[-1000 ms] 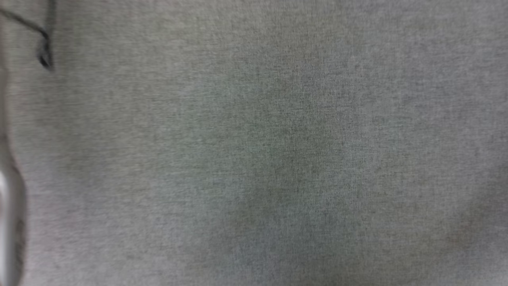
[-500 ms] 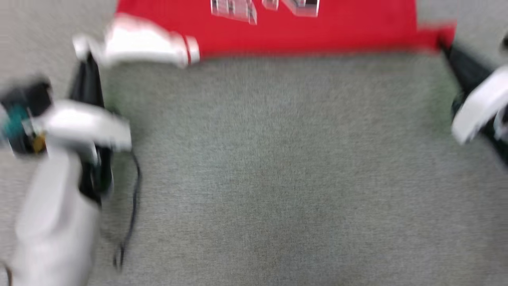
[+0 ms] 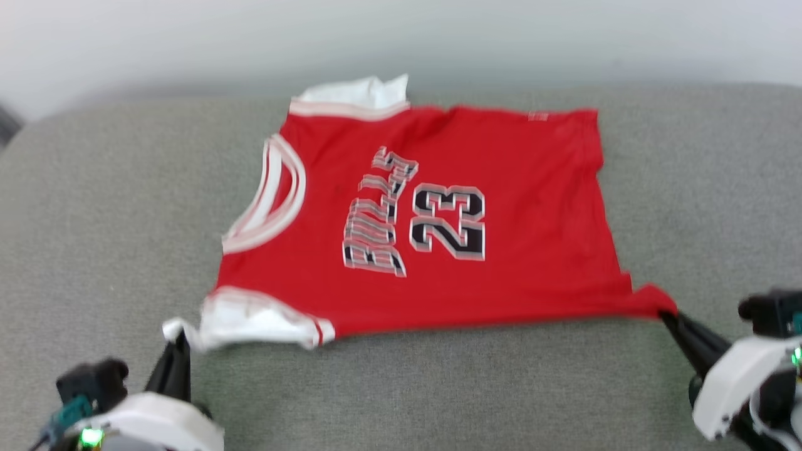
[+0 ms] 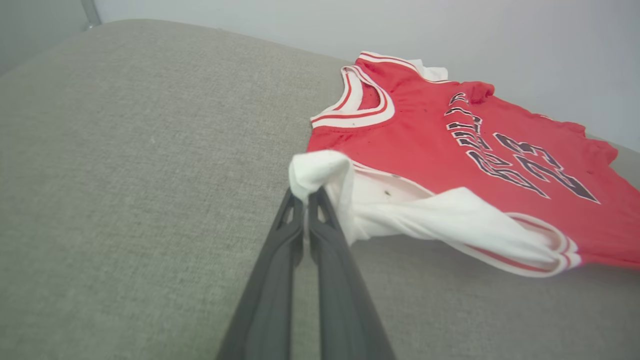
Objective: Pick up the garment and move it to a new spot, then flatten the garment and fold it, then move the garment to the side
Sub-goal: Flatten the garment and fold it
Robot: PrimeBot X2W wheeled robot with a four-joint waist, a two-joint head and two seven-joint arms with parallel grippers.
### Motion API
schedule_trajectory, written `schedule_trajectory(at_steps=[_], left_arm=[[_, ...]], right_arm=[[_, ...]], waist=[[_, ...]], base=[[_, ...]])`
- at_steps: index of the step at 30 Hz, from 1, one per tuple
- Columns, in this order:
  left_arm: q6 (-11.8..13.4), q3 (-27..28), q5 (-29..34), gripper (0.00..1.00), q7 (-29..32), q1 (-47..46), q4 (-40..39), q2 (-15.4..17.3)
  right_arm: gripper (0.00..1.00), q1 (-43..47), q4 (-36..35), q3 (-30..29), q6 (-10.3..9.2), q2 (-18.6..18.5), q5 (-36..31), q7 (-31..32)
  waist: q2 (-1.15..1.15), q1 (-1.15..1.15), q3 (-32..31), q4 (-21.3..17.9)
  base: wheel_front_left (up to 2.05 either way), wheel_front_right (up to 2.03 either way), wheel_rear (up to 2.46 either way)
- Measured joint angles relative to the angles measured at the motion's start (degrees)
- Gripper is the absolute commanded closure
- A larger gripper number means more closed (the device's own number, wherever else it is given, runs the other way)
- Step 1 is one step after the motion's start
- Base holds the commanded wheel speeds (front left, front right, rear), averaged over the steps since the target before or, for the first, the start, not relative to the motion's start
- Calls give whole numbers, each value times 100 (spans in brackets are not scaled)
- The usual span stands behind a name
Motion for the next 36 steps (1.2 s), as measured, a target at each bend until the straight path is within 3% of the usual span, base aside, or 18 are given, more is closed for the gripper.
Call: schedule_trajectory(at_steps=[10, 16, 23, 36], left_arm=[[642, -14, -211, 100, 970, 1485, -1326, 279], [786, -34, -256, 100, 1336, 1691, -1858, 453], [487, -277, -215, 100, 1473, 828, -1517, 434], [-220, -714, -112, 100, 1481, -1302, 197, 88]], right_arm=[[100, 2373, -1403, -1666, 0, 730, -673, 1098], [100, 3043, -2430, -2464, -1, 1259, -1138, 1942], [100, 2547, -2662, -2610, -4, 1495, -1401, 2529], [100, 564, -1378, -1896, -5, 1083, -1348, 2463]], waist=[[0, 0, -796, 103], [0, 0, -988, 153], [0, 1, -805, 183], [0, 3, 256, 152]], base=[[0, 0, 0], [0, 0, 0], [0, 0, 0], [0, 0, 0]])
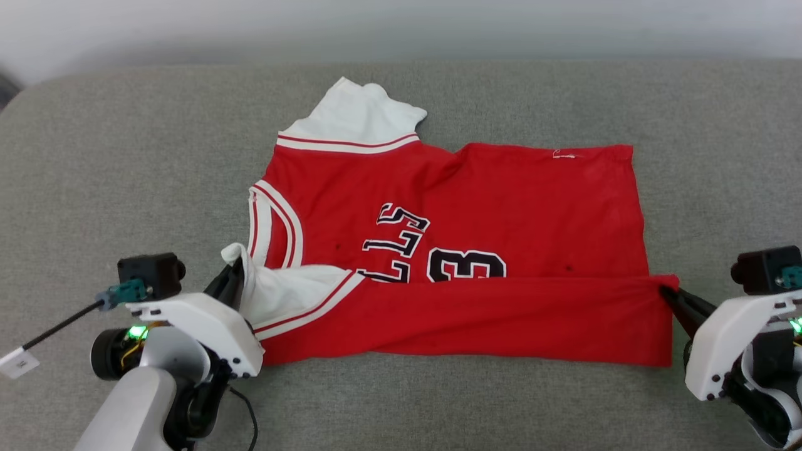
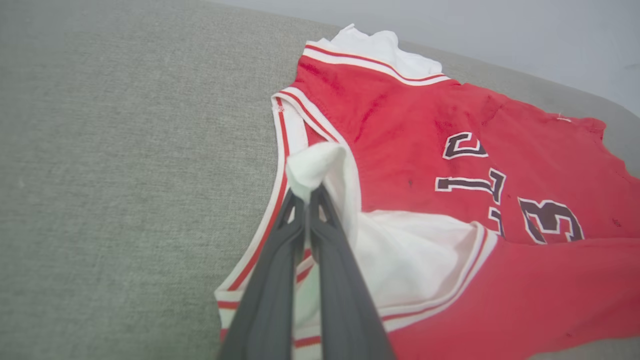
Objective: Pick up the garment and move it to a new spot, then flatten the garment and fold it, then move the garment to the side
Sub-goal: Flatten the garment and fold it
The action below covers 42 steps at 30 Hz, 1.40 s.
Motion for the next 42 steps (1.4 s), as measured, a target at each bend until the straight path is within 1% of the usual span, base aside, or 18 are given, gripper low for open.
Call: schedule_trajectory(at_steps=[6, 7, 8, 9, 10, 11, 12, 13, 14, 15, 16, 21, 24, 26, 29, 31, 36, 42], left_arm=[[-210, -141, 25, 100, 15, -630, 668, -152], [-256, -159, 13, 100, 55, -710, 783, -175], [-301, -181, -8, 100, 58, -775, 880, -202], [-341, -186, -13, 87, 56, -827, 982, -225], [-388, -202, -40, 72, 65, -882, 1079, -245], [-437, -204, -78, 62, 83, -922, 1173, -257], [-464, -209, -93, 53, 75, -952, 1249, -263], [-509, -211, -118, 26, 75, -982, 1330, -268], [-542, -202, -151, 11, 63, -999, 1411, -280], [-559, -196, -164, 4, 38, -1002, 1483, -283], [-578, -188, -165, 0, -5, -1011, 1559, -282], [-657, -127, -245, 0, -94, -983, 1844, -245], [-649, -33, -266, 0, -127, -874, 1883, -92], [-583, 31, -286, 0, -115, -815, 1812, 8], [-506, 112, -353, 0, 68, -662, 1603, 223], [-483, 198, -457, 0, 255, -545, 1434, 396], [-455, 313, -717, 0, 960, -289, 887, 857], [-378, 240, -1038, 0, 2183, 67, 259, 1415]], right_arm=[[100, -670, 646, 545, 0, -92, 105, -296], [86, -750, 743, 622, 0, -103, 112, -365], [86, -809, 837, 681, 0, -111, 143, -431], [63, -856, 921, 726, 1, -122, 154, -511], [31, -906, 993, 775, 1, -130, 174, -579], [0, -956, 1062, 833, 1, -135, 199, -636], [0, -988, 1120, 886, 2, -142, 214, -684], [0, -1007, 1157, 938, 2, -147, 258, -743], [0, -1015, 1183, 998, 3, -153, 293, -823], [0, -1015, 1216, 1055, 3, -158, 311, -889], [0, -1010, 1243, 1096, 3, -172, 348, -968], [0, -811, 1212, 1129, 0, -214, 350, -1597], [0, -644, 1039, 1000, 0, -154, 275, -2111], [0, -474, 896, 903, 0, -91, 127, -2410], [0, -185, 660, 673, 0, 27, -94, -2765], [0, 15, 455, 494, 0, 158, -253, -2928], [0, 454, -79, 54, 0, 521, -687, -3028], [0, 850, -694, -183, -1, 871, -1085, -2948]], waist=[[0, 0, 461, -21], [0, 0, 519, -24], [0, 0, 569, -26], [0, 0, 609, -27], [0, 0, 637, -29], [0, 0, 652, -35], [0, 0, 650, -45], [0, 0, 639, -53], [0, 0, 620, -62], [0, 0, 593, -72], [0, 0, 558, -81], [0, 0, 283, -137], [0, 0, 53, -187], [0, -1, -116, -223], [0, -1, -387, -288], [0, -1, -567, -339], [0, -3, -909, -534], [0, -2, -1009, -842]], base=[[0, 0, 0], [0, 0, 0], [0, 0, 0], [0, 0, 0], [0, 0, 0], [0, 0, 0], [0, 0, 0], [0, 0, 0], [0, 0, 0], [0, 0, 0], [0, 0, 0], [0, 0, 0], [0, 0, 0], [0, 0, 0], [0, 0, 0], [0, 0, 0], [0, 0, 0], [0, 0, 0]])
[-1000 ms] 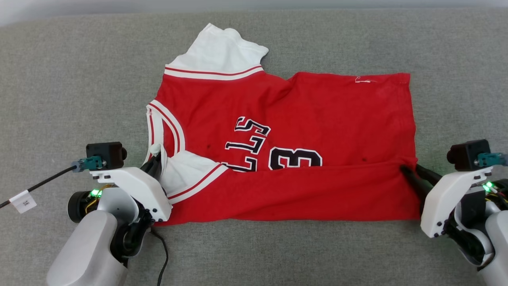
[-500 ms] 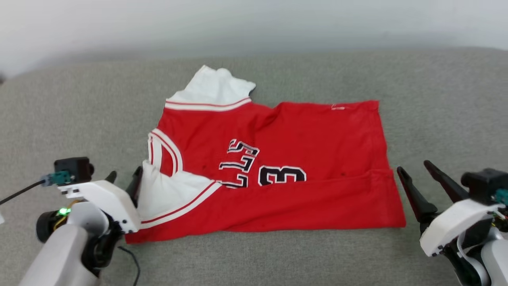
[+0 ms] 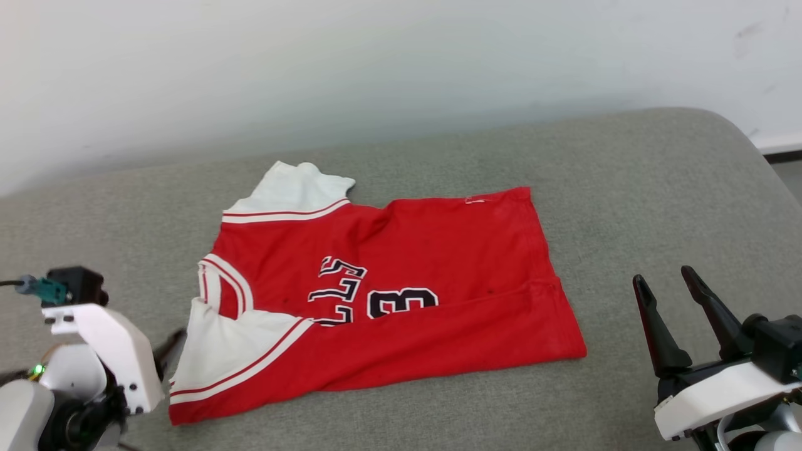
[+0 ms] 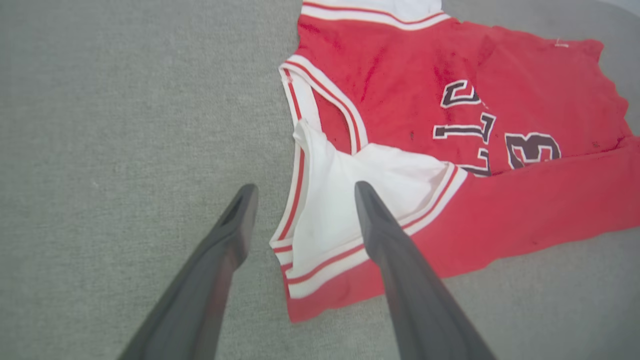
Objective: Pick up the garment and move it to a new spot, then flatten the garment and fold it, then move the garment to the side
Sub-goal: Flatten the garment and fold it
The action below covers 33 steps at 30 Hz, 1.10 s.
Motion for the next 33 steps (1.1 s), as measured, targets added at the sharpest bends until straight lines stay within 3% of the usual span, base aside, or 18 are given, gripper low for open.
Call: schedule_trajectory(at_steps=[6, 16, 19, 20, 27, 33], left_arm=[[175, -74, -354, 0, 934, 336, -265, 287], [380, -58, -706, 0, 1388, 322, 111, 189], [376, -15, -844, 94, 1371, 274, 197, 57], [348, -8, -851, 100, 1322, 267, 223, 10], [141, -80, -747, 100, 837, 228, 311, -282], [134, -138, -505, 100, 505, 217, -144, -336]], right_arm=[[0, 98, -265, -66, 0, 194, -48, 88], [0, -83, -274, -27, 0, 174, 132, 226], [0, -131, -258, -87, 0, 105, 202, 307], [0, -133, -255, -119, 0, 76, 255, 346], [0, -250, -183, -216, 0, -314, 775, 1216], [0, -466, 208, -143, 0, -720, 1441, 3077]], waist=[[0, 0, 249, -183], [0, 1, 861, -329], [0, 0, 948, -321], [0, 0, 952, -302], [0, 1, 886, -93], [0, 2, 840, 148]], base=[[0, 0, 0], [0, 0, 0], [0, 0, 0], [0, 0, 0], [0, 0, 0], [0, 0, 0]])
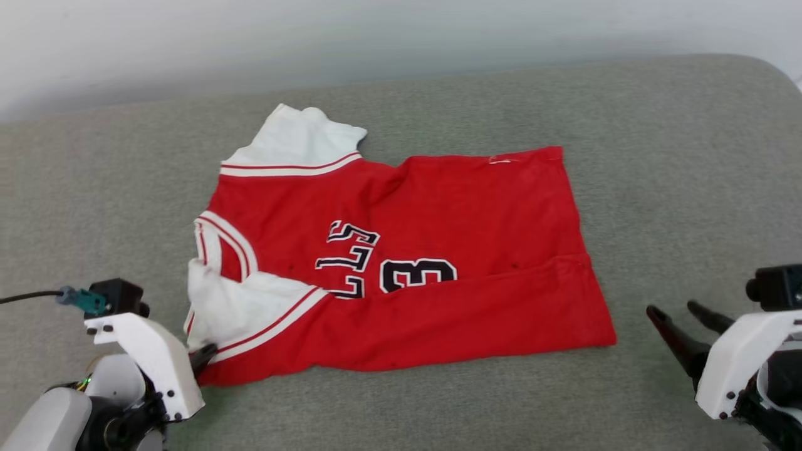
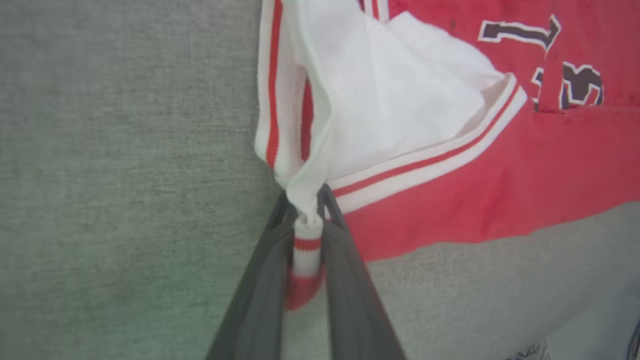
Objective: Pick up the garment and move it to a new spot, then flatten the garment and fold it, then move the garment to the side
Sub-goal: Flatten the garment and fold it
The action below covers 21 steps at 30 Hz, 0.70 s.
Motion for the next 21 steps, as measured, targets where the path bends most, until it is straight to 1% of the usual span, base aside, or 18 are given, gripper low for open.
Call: schedule_trajectory(at_steps=[3, 5, 10, 15, 16, 17, 18, 21], left_arm=[[57, -40, 149, 100, -73, -40, -374, 14], [104, -62, 238, 100, -97, -112, -630, 29], [209, -160, 452, 100, -156, -279, -1109, 10], [268, -244, 564, 100, -164, -366, -1314, -40], [269, -249, 581, 100, -170, -366, -1329, -49], [278, -250, 584, 100, -180, -366, -1330, -51], [283, -253, 586, 100, -197, -366, -1330, -57], [293, -253, 584, 100, -223, -365, -1310, -66]], right_arm=[[0, -184, 170, 79, 0, -66, 248, 767], [0, -332, 287, 153, 0, -67, 350, 1096], [0, -825, 719, 336, 0, 37, 442, 1383], [0, -1128, 1148, 541, 0, 147, 608, 1581], [30, -1174, 1216, 575, 0, 132, 677, 1600], [68, -1213, 1268, 612, 0, 108, 717, 1613], [100, -1250, 1315, 639, 0, 85, 773, 1624], [100, -1342, 1421, 737, -1, 31, 875, 1555]], waist=[[0, 0, 45, 145], [0, 0, 121, 229], [0, 0, 376, 422], [0, 0, 585, 590], [0, 0, 617, 613], [0, 0, 641, 631], [0, 0, 658, 643], [0, 0, 654, 641]], base=[[0, 0, 0], [0, 0, 0], [0, 0, 0], [0, 0, 0], [0, 0, 0], [0, 0, 0], [0, 0, 0], [0, 0, 0]])
